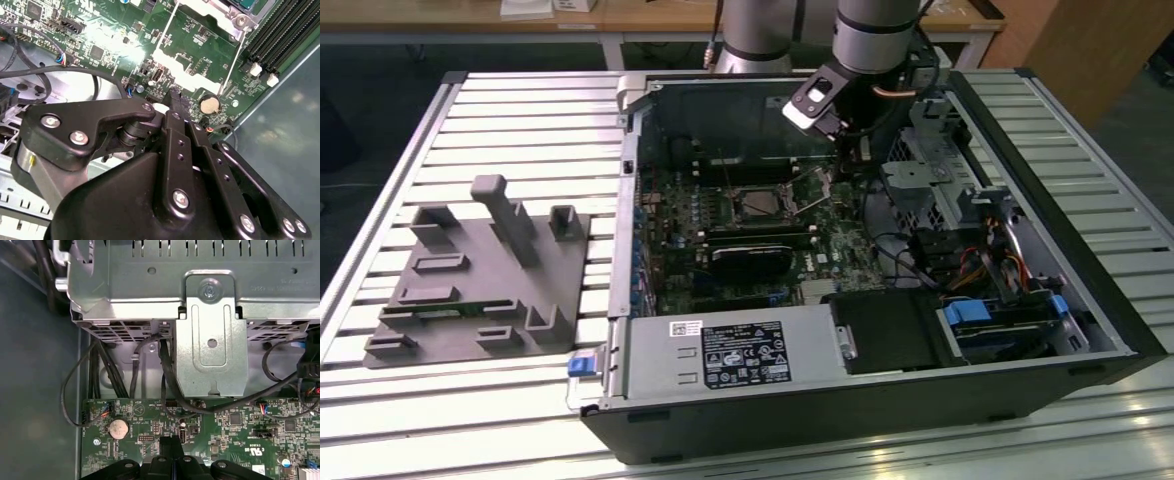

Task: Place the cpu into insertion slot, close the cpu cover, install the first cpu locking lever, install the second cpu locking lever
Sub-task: 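Close the cpu cover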

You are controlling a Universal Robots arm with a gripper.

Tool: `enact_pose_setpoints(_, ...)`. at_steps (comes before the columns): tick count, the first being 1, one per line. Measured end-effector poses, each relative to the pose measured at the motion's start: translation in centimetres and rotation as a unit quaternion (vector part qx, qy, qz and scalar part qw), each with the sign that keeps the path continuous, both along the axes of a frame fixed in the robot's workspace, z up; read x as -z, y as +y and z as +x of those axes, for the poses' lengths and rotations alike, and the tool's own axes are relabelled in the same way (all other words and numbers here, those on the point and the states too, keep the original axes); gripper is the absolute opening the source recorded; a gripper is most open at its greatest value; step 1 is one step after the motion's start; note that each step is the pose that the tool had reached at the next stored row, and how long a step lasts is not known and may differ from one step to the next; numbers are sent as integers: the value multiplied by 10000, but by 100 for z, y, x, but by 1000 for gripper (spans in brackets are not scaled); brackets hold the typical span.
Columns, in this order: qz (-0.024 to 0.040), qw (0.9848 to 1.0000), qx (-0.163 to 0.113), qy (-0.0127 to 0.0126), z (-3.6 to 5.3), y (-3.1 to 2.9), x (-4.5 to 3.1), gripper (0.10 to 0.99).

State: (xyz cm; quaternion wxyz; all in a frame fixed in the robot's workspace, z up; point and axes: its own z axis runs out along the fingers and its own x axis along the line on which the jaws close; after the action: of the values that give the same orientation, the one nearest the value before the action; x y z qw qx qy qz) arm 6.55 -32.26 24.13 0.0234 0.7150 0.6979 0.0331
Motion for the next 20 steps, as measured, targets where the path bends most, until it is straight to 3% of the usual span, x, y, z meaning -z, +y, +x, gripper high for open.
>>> enact_pose_setpoints(14, -1, 10000, 0, 62, 9, 0, 170, 106)
enact_pose_setpoints(20, -5, 10000, 0, 65, 9, 0, 173, 106)
